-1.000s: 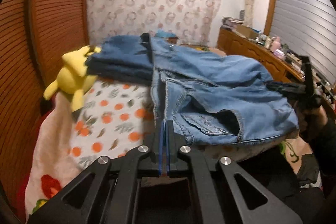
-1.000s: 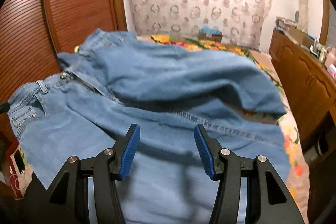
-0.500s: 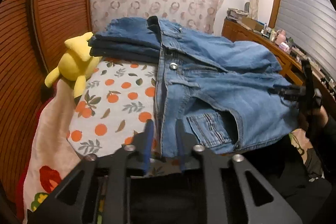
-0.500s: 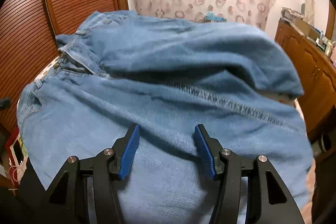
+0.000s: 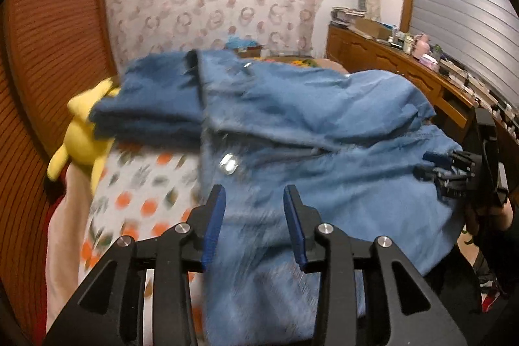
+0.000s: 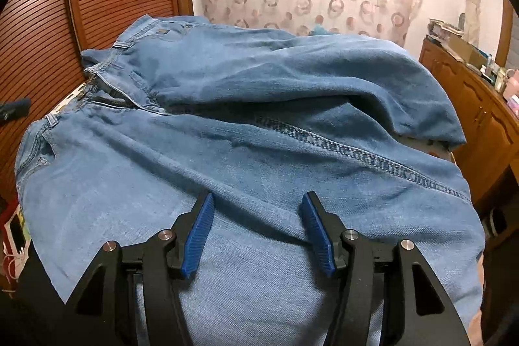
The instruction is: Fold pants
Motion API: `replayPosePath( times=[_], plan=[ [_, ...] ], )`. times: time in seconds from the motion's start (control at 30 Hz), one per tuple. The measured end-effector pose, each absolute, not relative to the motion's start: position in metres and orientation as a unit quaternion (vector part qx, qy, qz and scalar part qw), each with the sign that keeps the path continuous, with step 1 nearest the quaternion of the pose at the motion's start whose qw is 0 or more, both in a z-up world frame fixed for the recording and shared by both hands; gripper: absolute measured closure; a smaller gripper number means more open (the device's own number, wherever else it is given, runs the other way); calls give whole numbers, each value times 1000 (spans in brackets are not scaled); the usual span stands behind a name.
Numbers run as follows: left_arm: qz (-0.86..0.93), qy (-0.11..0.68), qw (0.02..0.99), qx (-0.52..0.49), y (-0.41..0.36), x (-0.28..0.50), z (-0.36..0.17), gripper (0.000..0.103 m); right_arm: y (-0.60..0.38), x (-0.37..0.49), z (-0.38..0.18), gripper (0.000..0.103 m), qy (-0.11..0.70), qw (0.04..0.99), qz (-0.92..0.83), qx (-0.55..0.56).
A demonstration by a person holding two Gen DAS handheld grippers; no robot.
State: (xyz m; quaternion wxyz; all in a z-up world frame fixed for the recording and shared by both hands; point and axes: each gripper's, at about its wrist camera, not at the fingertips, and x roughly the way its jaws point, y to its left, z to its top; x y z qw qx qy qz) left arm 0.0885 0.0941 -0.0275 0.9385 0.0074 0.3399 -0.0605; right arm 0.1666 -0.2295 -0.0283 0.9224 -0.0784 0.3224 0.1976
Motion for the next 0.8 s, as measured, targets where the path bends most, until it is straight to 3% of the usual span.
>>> replayPosePath(
  times=[0.1, 0.17, 0.2, 0.8],
  plan=[
    [-78, 305, 949, 11, 80, 108, -18, 55, -235, 167, -27, 44, 322, 922, 202, -68],
    [-80, 295, 952, 17, 70, 122, -17, 26, -238, 167, -26, 44, 321, 923, 202, -59],
    [-87, 293, 952, 18, 64, 131, -18, 22, -239, 167, -26, 44, 321, 924, 202, -57],
    [-128, 344, 930, 37, 17, 221, -62, 22, -274, 159, -5, 44, 294, 942, 163, 14]
  ],
)
